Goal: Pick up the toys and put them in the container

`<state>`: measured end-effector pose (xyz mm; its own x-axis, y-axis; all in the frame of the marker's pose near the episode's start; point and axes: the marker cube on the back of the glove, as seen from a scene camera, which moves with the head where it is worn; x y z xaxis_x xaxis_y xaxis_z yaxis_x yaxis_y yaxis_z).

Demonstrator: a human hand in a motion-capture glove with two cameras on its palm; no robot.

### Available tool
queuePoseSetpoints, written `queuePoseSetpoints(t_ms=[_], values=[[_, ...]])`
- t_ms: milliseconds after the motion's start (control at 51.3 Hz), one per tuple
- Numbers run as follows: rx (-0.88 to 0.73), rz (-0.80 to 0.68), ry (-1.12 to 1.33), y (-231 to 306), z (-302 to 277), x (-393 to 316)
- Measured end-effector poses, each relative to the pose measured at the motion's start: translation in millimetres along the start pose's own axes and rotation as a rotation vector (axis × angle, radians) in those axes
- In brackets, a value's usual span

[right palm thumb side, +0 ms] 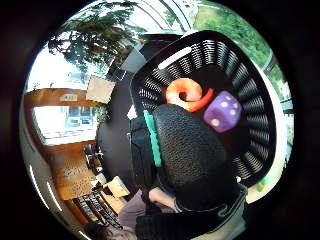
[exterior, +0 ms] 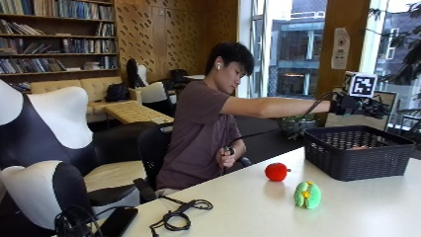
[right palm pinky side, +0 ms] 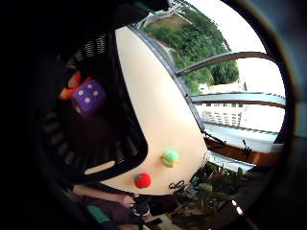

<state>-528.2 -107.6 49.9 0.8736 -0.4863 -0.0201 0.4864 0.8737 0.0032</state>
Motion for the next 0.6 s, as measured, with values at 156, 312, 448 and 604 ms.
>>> queuePoseSetpoints(t_ms=[156,312,448,604], values=[[0.012,0.302,0.08,23,-20,59],[-0.001,0.204,0.092,74,-28,139],[-0.025,-0.048,-0.044,127,-22,189],[-0.071,0.085,0.044,163,23,254]])
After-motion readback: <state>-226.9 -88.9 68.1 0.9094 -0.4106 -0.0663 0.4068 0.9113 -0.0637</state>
